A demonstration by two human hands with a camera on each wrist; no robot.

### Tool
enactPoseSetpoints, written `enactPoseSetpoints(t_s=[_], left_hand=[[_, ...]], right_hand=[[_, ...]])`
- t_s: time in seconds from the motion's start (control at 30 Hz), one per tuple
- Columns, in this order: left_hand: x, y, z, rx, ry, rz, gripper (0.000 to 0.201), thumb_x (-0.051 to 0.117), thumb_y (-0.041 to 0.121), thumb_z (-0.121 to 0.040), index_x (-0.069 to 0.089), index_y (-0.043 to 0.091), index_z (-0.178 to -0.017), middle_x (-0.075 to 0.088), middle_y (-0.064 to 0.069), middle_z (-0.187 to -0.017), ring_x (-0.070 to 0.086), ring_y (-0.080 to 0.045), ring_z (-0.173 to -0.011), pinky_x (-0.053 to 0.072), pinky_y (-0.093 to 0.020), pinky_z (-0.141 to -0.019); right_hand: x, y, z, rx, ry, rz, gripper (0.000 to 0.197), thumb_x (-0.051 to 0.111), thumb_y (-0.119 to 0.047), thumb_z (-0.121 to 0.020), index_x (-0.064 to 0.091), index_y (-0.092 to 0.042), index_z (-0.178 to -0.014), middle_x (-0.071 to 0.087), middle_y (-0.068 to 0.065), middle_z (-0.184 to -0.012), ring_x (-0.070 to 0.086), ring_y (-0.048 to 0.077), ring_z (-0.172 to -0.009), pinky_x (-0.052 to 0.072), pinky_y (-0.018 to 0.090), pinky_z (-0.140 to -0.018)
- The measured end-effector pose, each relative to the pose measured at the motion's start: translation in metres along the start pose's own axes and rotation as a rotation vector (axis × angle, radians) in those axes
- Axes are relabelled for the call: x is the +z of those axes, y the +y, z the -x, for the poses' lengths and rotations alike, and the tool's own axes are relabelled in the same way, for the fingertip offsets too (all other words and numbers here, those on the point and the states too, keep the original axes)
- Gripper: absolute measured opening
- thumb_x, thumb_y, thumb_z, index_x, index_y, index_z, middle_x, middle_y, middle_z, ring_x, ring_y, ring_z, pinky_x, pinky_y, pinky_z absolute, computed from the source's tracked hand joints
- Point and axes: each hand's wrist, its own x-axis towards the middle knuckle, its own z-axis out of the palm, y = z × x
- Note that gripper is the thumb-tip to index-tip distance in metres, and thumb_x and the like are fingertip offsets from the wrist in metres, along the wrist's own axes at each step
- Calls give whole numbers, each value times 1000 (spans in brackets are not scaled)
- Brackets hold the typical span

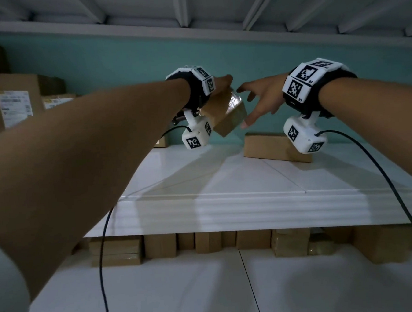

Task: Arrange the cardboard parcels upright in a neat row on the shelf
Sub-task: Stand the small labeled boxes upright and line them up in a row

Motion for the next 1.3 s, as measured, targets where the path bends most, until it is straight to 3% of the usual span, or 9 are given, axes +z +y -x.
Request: enactPoseSetpoints(t_s=[0.13,0.23,0.3,0.4,0.53,0.77,0.87,1.0,1.3], left_hand=[[-15,-6,-27,-58,-17,85,100,34,81,-37,62,22,-112,69,-14,-111,70,-31,-87,47,-50,-91],[-36,1,15,25,-14,84,72,30,63,-88,47,13,-138,48,-20,-141,55,-38,-119,43,-24,-76],[-47,2,23,93,0,146,57,24,43,-102,37,7,-145,39,-19,-148,52,-32,-116,36,-25,-61],[-52,-4,27,32,-26,373,67,31,63,-93,49,11,-133,59,-23,-126,67,-27,-87,56,-36,-74],[-53,-13,14,-28,-93,471,82,36,74,-82,49,9,-129,63,-27,-114,68,-43,-93,54,-56,-82],[-70,-23,56,13,-110,360,63,27,57,-99,43,11,-139,66,-15,-111,72,-34,-86,55,-49,-89],[-77,-25,62,57,-73,323,54,29,50,-102,46,17,-140,61,-12,-124,68,-33,-96,59,-42,-73],[-83,-29,63,84,-50,340,50,38,47,-101,40,22,-144,63,-7,-103,71,-27,-79,59,-33,-58],[-97,-62,59,227,-70,196,31,59,37,-94,65,14,-115,70,0,-110,71,-11,-88,59,-24,-77]], right_hand=[[-5,-10,5,-95,73,-141,100,83,-40,-69,24,-23,-147,44,3,-141,52,22,-118,54,36,-88],[-13,-20,9,-136,176,-96,108,85,-51,-59,26,-18,-142,49,2,-133,51,24,-119,46,42,-99],[-16,-27,8,-155,229,-63,124,83,-63,-44,21,-17,-142,48,5,-134,51,27,-120,44,46,-101],[-19,-36,6,-154,313,-57,135,85,-57,-50,4,-15,-149,35,12,-148,42,31,-131,39,44,-107],[-23,-40,3,-197,457,-87,114,87,-42,-60,15,-12,-143,38,13,-141,47,33,-123,42,44,-102],[-26,-45,7,-81,416,-214,81,69,-63,-72,42,-14,-130,61,-1,-113,62,21,-98,52,35,-84],[-23,-50,2,-82,354,-319,65,62,-62,-79,55,-12,-121,68,5,-112,68,21,-94,56,36,-81],[-17,-57,-1,-44,311,-423,71,53,-67,-83,54,-9,-125,65,8,-119,68,24,-94,54,32,-75],[-6,-80,-18,-43,153,-656,65,47,-57,-92,52,-2,-127,56,9,-123,70,31,-95,56,33,-81]])
